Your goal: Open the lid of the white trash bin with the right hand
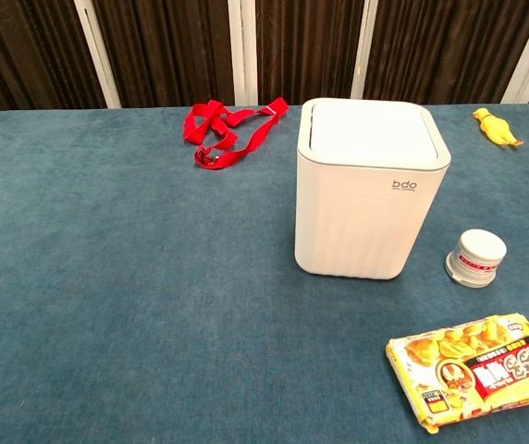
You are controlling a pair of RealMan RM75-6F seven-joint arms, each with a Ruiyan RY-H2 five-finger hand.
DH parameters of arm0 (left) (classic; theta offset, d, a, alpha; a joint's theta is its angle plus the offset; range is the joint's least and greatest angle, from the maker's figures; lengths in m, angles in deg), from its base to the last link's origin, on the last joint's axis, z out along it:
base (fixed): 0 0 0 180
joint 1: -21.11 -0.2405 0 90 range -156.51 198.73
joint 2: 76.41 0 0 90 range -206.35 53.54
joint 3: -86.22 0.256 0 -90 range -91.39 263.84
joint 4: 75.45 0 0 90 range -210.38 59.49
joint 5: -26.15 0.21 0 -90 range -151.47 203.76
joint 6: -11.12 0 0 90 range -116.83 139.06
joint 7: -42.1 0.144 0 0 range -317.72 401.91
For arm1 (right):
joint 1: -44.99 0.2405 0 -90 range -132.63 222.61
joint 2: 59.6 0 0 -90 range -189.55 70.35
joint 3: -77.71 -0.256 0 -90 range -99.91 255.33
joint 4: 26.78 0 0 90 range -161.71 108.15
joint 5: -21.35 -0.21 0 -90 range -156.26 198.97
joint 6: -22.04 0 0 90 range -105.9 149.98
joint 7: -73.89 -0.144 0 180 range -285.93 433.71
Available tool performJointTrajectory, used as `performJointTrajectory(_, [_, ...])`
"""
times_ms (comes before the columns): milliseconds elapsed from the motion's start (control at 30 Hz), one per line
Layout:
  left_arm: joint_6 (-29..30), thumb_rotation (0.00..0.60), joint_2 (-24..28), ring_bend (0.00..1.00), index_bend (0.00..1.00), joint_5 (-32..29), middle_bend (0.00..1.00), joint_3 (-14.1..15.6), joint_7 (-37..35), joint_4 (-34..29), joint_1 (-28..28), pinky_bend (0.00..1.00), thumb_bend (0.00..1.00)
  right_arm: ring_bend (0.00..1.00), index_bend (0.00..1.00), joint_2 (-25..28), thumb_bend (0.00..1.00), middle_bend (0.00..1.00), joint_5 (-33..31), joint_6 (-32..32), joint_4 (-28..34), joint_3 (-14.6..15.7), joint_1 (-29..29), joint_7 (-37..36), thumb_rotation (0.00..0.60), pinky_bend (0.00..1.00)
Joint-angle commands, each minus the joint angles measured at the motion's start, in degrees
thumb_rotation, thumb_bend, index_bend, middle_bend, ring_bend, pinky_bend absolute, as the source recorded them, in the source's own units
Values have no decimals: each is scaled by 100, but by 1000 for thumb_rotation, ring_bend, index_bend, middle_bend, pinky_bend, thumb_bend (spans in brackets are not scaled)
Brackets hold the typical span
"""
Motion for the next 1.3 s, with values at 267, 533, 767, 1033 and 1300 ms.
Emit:
performJointTrajectory(267, [71,600,-1,0,99,159,11,33,-134,76,-7,0,121,185,92,15,317,121,8,-6,10,2,-5,-7,600,203])
performJointTrajectory(533, [111,600,-69,0,99,217,7,11,-203,182,13,0,121,185,92,18,316,121,-12,15,5,-1,-2,-30,600,203])
performJointTrajectory(767, [176,600,-80,0,99,335,2,46,-249,188,-3,0,121,186,92,20,317,121,32,69,43,13,33,-65,600,203])
performJointTrajectory(1033, [298,600,-172,0,100,332,0,-29,-308,231,-9,0,45,285,92,208,317,153,114,592,540,-28,384,-93,600,226])
performJointTrajectory(1300, [259,600,-184,0,100,256,0,-44,-248,230,-5,0,45,568,92,328,317,523,331,762,1338,-266,758,493,600,362])
